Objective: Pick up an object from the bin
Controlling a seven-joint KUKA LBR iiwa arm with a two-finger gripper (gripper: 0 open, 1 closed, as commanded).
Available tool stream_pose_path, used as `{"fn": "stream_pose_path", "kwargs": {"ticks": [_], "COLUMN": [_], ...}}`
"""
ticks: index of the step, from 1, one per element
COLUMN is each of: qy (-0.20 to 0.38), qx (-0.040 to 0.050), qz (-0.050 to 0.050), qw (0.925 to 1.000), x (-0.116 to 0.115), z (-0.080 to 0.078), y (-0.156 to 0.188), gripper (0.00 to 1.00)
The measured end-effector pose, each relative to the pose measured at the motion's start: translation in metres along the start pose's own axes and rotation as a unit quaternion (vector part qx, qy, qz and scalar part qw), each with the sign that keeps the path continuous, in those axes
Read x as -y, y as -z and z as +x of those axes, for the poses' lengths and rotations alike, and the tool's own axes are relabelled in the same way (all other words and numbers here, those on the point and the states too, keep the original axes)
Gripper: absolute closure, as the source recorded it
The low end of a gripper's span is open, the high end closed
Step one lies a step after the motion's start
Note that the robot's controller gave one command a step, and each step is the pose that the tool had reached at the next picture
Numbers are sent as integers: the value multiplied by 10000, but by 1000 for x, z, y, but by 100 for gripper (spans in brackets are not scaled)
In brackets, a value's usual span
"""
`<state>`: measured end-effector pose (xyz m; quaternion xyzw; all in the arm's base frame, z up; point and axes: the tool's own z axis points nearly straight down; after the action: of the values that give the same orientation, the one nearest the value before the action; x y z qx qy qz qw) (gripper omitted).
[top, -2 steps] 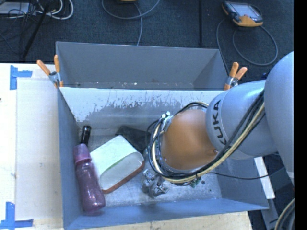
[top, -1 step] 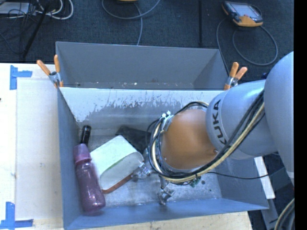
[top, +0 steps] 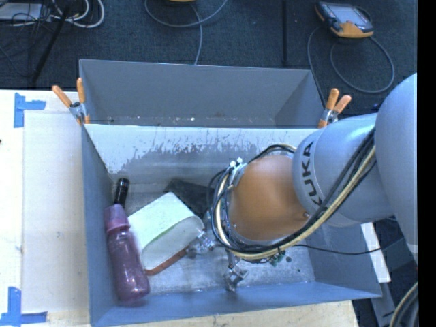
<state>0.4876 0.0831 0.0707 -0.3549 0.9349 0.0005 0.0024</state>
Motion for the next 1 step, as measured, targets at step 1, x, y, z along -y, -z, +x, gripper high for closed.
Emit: {"fn": "stream_pose_path", "kwargs": {"ticks": [1], "qy": [485], "qx": [-46], "qz": [-26], "qw": [9988], "x": [0], "z": [0], "y": [30], "gripper": [0]}}
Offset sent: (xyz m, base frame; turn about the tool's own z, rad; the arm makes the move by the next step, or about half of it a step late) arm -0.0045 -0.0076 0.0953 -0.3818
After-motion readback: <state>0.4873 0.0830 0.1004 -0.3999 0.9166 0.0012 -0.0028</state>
